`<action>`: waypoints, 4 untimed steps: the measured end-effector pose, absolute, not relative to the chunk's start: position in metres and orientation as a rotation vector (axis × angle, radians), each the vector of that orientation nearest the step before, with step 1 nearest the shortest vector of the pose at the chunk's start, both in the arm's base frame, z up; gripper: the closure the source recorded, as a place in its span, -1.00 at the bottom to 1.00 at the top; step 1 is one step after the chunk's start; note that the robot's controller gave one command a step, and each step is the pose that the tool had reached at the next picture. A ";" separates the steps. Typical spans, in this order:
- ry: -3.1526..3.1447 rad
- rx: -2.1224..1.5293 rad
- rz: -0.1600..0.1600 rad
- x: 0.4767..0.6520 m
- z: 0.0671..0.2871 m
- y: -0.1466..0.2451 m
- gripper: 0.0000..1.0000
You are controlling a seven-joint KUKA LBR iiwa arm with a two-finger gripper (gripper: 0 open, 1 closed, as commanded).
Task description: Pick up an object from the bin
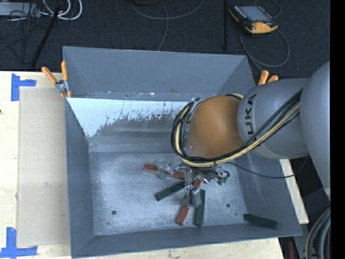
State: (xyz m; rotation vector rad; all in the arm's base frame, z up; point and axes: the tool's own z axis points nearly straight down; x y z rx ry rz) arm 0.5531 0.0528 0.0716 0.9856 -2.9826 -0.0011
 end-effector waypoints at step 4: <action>-2.985 0.986 -0.001 0.556 0.123 0.057 1.00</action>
Offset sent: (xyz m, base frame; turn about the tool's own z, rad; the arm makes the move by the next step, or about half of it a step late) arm 0.0000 0.0000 0.0000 0.0000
